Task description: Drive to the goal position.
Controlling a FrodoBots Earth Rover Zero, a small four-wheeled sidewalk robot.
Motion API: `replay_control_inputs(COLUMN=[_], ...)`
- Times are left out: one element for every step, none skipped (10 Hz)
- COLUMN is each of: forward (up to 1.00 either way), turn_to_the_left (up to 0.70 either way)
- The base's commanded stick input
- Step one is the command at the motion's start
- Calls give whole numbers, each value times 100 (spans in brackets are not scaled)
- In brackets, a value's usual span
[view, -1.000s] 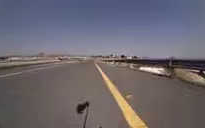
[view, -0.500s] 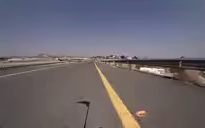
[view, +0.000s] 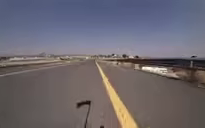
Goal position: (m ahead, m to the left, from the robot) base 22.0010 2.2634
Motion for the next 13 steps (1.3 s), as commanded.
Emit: replay_control_inputs(forward=[100,100,100,100,100,100,100,100,100,100,100,100,100], turn_to_the_left=[-1,-1,-1,0,1,13,33,22,12,1,-1,-1,-1])
